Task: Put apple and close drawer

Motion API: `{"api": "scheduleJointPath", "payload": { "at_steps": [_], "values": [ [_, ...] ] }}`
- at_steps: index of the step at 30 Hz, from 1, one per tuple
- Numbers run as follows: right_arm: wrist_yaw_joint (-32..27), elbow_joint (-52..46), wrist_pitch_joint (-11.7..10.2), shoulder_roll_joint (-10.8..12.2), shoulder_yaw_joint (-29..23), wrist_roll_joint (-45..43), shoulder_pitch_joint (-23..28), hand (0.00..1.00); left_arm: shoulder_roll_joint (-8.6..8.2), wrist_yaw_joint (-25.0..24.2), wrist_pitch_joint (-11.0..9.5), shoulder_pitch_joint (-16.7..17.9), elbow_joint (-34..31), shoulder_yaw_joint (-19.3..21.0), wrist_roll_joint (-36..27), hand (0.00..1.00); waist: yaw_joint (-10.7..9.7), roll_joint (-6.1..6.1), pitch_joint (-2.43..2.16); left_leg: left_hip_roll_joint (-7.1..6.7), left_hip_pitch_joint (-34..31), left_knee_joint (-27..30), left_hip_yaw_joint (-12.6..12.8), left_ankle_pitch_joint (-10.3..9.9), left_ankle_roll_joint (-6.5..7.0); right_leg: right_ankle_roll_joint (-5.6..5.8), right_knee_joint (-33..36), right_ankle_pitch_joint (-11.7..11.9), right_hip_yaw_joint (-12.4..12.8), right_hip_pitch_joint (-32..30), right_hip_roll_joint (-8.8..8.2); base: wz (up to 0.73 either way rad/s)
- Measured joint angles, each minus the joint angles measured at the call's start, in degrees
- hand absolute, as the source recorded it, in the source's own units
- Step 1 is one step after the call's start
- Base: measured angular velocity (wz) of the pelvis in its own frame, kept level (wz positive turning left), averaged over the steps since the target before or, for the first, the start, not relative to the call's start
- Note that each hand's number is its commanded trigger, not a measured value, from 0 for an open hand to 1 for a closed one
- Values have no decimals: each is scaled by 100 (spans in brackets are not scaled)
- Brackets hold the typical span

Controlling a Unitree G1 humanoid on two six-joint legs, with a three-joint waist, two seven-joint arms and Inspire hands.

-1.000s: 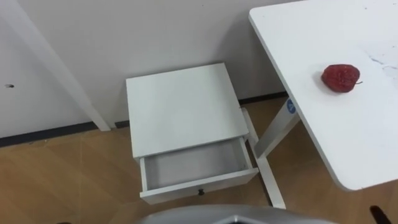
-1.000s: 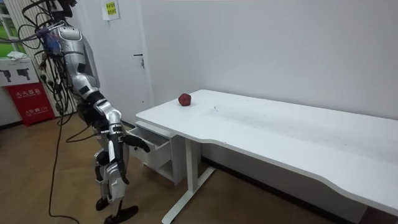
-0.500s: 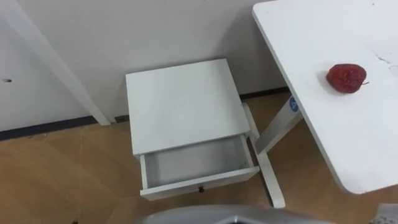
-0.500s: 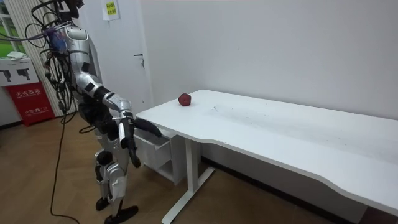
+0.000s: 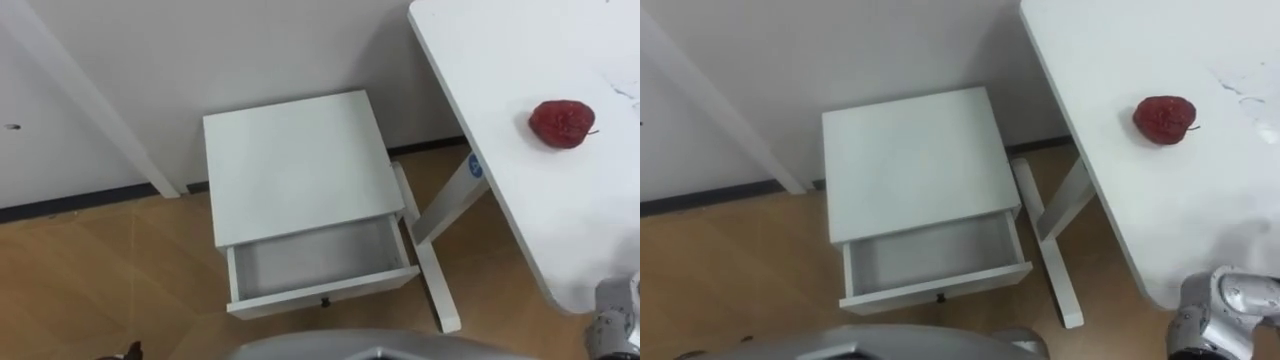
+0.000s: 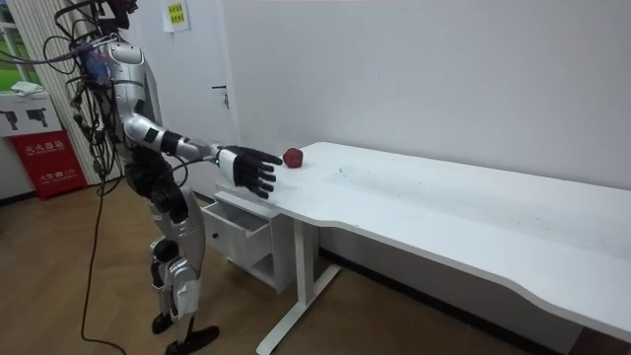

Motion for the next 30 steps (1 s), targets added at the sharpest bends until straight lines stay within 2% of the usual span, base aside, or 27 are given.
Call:
{"api": "scheduleJointPath", "payload": {
  "at_steps": [7,12,17,23,30],
  "values": [
    [319,-528,-63,-13,580,-707,-1,0,-2,0,0,-19,7,-301,-1,0,174,-9,6,10,13,-7,-8,8,-13,-1,-77,0,-8,23,10,0],
    [707,-544,-62,-42,899,-705,0,0,-1,1,4,0,6,-437,-4,0,264,-26,17,7,15,-5,-23,8,-14,-1,-85,1,-12,36,8,1],
    [998,-549,-62,-42,1010,-787,-1,0,0,-16,7,3,0,-472,-4,0,265,-53,68,5,4,-1,-72,7,-14,-1,-97,1,-14,96,11,5],
    [1220,-603,-62,-60,1048,-928,-1,0,1,-89,3,1,-23,-517,-2,0,273,6,36,2,-33,4,-136,7,-15,-1,-98,1,-25,96,16,5],
    [1516,-609,-57,-81,1078,-1167,-7,0,8,-169,6,2,-63,-516,-1,0,278,19,30,3,-51,86,-183,8,-16,-2,-122,1,-171,90,1,4]
  ]
}}
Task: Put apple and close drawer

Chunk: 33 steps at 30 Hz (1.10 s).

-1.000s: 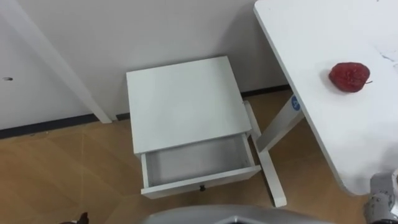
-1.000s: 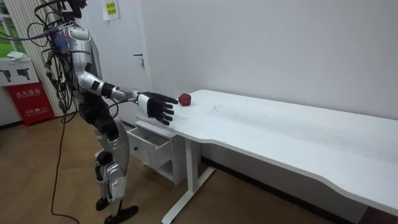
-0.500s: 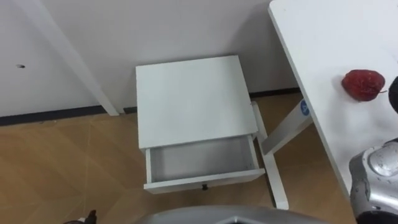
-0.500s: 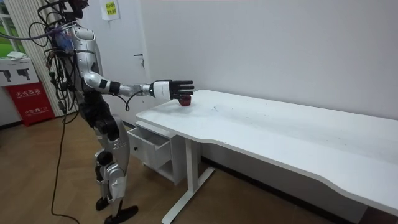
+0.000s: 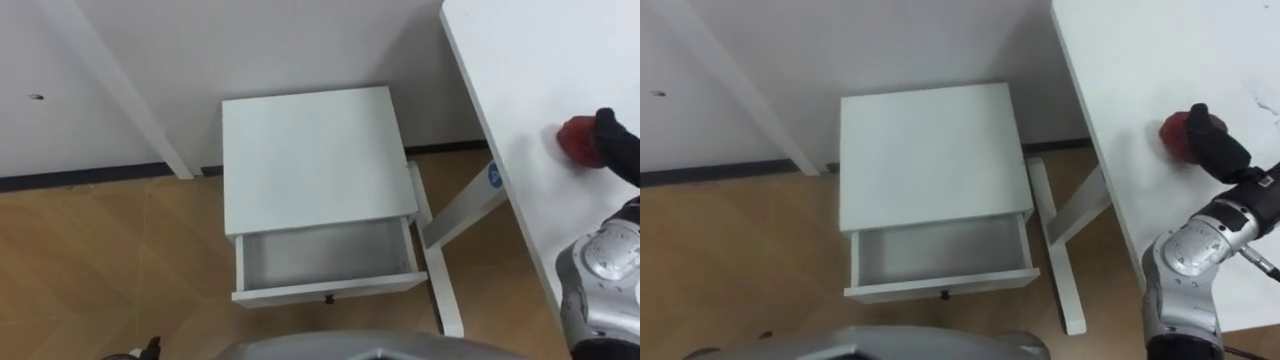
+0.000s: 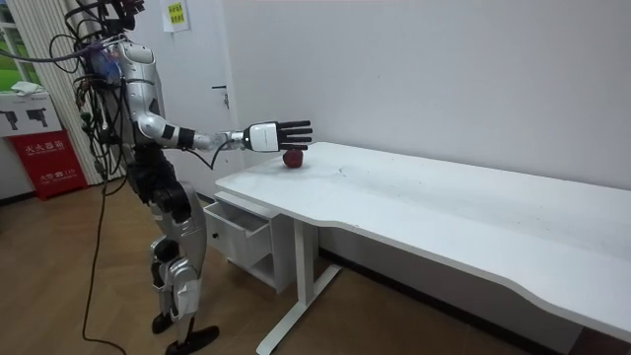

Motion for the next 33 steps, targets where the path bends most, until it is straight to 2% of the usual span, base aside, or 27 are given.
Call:
{"api": "scheduleJointPath", "payload": {
  "at_steps": [7,11,13,16,20,26,33],
  "values": [
    [354,16,157,-58,7,0,-7,0,-1,-1,92,0,-95,11,49,0,-3,19,0,5,-39,-6,-4,7,-12,-32,-60,20,-4,-10,12,0],
    [570,273,231,-185,-1,-3,-117,0,-1,-2,140,9,-164,93,62,0,-3,-6,2,6,-23,-10,-1,9,-15,-37,-58,24,6,-2,15,0],
    [661,308,335,-278,-2,-3,-118,0,0,-1,142,9,-167,124,60,0,3,-9,3,6,-22,-10,0,9,-15,-37,-56,24,7,-3,15,0],
    [836,318,447,-380,-2,0,-128,0,4,-2,153,5,-167,128,56,0,19,-40,11,7,-24,-9,0,10,-15,-37,-55,24,8,-2,14,0],
    [1057,444,549,-385,-1,0,-307,0,9,-48,174,1,-169,128,59,0,8,-113,29,8,-25,-4,2,10,-16,-37,-57,24,9,8,15,0],
    [1503,1012,654,-410,4,1,-492,0,97,-146,234,34,-172,126,112,0,14,-242,-4,7,-47,4,-5,10,-15,-37,-50,24,14,21,14,0],
    [2003,1574,821,-464,3,30,-687,0,131,-201,281,53,-163,129,125,0,11,-250,2,7,-37,7,-10,10,-15,-37,-55,24,12,34,13,0]
  ]
}}
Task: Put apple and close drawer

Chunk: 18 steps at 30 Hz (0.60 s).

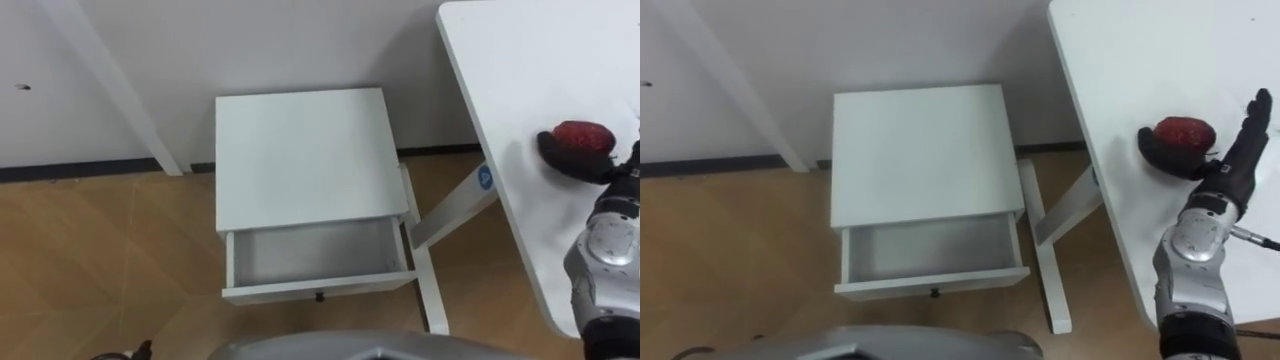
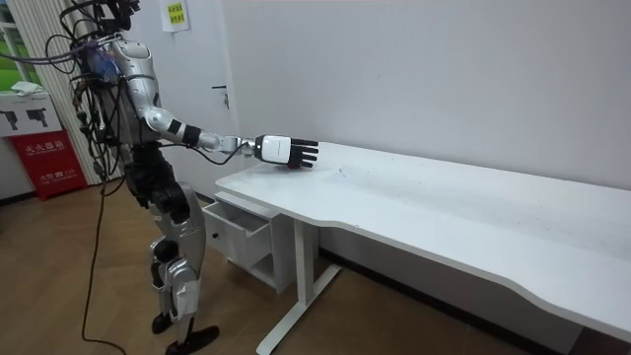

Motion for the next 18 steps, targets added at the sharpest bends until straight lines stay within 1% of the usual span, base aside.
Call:
{"api": "scheduleJointPath", "payload": {
  "at_steps": [2,6,8,9,10,11,12,14,18],
  "values": [
    [143,60,7,-67,0,11,-18,0,-1,-59,6,12,3,1,2,0,7,10,1,1,-3,5,0,0,0,0,-1,0,-1,0,1,0],
    [226,60,7,-147,0,17,-101,0,0,-117,65,13,2,15,42,0,3,14,2,1,-9,18,0,0,0,0,1,0,-2,0,1,0],
    [326,65,9,-174,-1,36,-203,0,3,-186,73,0,0,115,50,0,-11,14,3,3,-15,32,-1,-1,0,-2,2,1,-1,1,1,0],
    [347,65,9,-178,-1,43,-223,18,3,-187,74,-2,-1,129,48,0,-15,16,3,3,-14,34,-3,-1,0,-3,3,2,-2,4,1,0],
    [380,99,9,-185,-1,45,-263,62,7,-187,74,-3,1,140,48,0,-15,19,4,2,-9,40,-10,-1,0,-3,3,2,-9,17,1,4],
    [400,176,9,-185,-1,45,-296,100,7,-187,79,-2,1,153,48,0,-15,19,4,2,-4,46,-20,-1,0,-3,2,2,-12,35,1,5],
    [408,221,16,-185,-1,45,-310,100,7,-188,81,-3,2,160,48,0,-15,17,4,2,-4,50,-27,-1,0,-3,2,2,-13,42,1,5],
    [501,236,126,-188,-1,66,-313,100,7,-188,91,-2,-1,180,51,0,14,25,9,2,-9,63,-40,-3,-1,-3,4,2,-14,33,1,2],
    [653,291,152,-194,-24,23,-327,100,9,-211,109,-1,-3,211,161,0,14,48,9,5,-13,78,-40,-3,-1,-3,26,2,-28,24,3,0]
  ]
}}
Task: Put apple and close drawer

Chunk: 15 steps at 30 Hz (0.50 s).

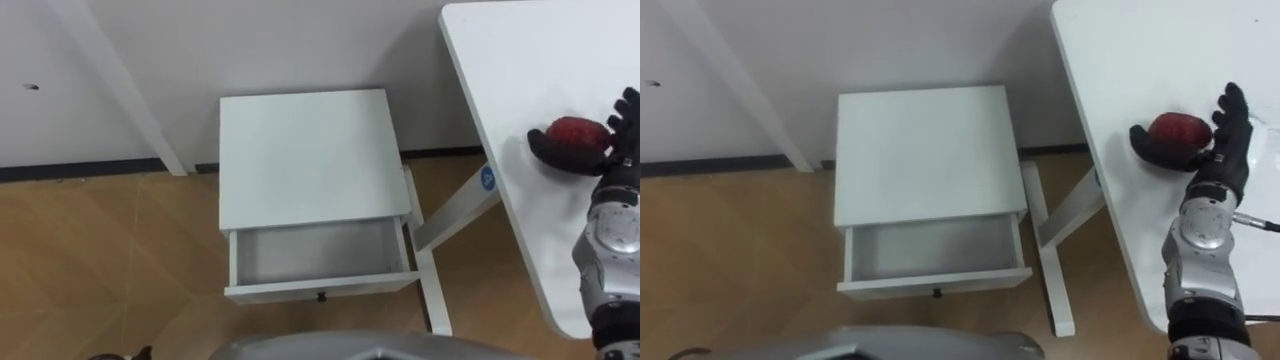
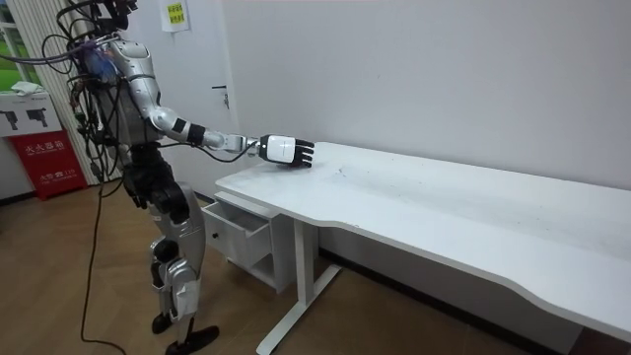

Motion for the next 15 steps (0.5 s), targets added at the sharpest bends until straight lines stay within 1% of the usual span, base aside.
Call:
{"api": "scheduleJointPath", "payload": {
  "at_steps": [4,10,15],
  "values": [
    [164,183,23,-120,-112,-47,-106,100,7,-53,-4,-19,-7,36,67,0,-12,-3,0,0,19,7,-13,0,0,0,4,0,-17,30,0,0],
    [254,201,32,-124,-122,-54,-107,100,17,-58,-4,-25,-7,209,164,0,-12,-18,0,-2,25,15,-38,0,0,-4,-20,2,-49,59,0,2],
    [340,203,33,-126,-133,-46,-107,100,22,-52,-5,-35,-7,219,160,0,-18,-30,2,-1,18,17,-42,0,0,-5,-23,3,-50,60,1,0]
  ]
}}
